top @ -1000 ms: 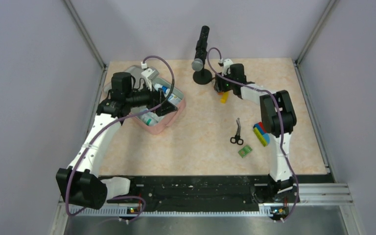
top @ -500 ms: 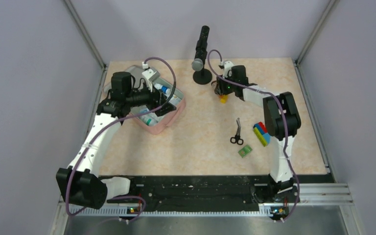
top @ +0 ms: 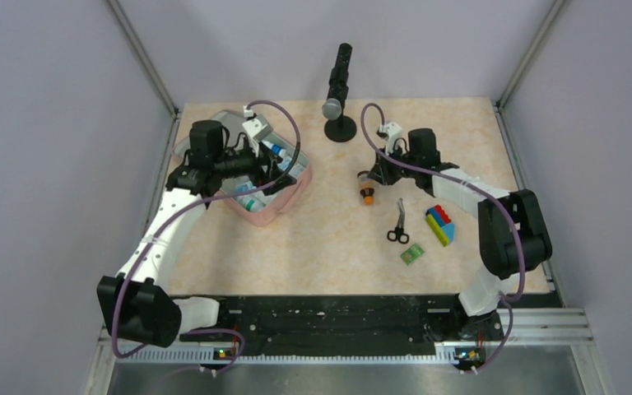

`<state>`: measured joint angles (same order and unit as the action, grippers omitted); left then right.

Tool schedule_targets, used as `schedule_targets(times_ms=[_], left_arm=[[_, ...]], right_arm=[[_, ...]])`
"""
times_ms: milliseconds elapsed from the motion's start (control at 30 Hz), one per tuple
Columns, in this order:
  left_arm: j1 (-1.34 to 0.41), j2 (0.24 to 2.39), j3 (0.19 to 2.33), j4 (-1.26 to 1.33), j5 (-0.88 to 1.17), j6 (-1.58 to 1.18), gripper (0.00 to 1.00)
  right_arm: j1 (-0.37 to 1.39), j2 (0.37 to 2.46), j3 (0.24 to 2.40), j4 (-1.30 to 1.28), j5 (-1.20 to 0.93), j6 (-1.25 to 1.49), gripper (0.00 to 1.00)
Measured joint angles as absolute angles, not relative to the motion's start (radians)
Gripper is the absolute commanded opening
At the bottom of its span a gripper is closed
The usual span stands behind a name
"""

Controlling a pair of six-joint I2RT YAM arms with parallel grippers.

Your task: Organize the medicine kit

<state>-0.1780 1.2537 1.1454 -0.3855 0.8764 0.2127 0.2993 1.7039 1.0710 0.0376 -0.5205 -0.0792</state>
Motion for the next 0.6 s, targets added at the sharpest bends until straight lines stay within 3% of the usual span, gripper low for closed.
schedule_targets(times_ms=[133, 300, 600], left_arm=[[-0.178, 1.266, 1.145, -0.384, 0.904, 0.233, 0.85], [-0.178, 1.293, 1.145, -0.384, 0.927, 0.24, 0.84], [-0.178, 1.301, 1.145, -0.389, 0.934, 0.24, 0.84]], right_arm=[[0.306, 1.662, 0.968, 0.013, -0.543, -0.135, 0.15], [0.311, 1.66, 0.908, -0.025, -0.533, -0.167, 0.53], [0.344, 1.649, 0.908, -0.025, -0.517, -0.085, 0.7]])
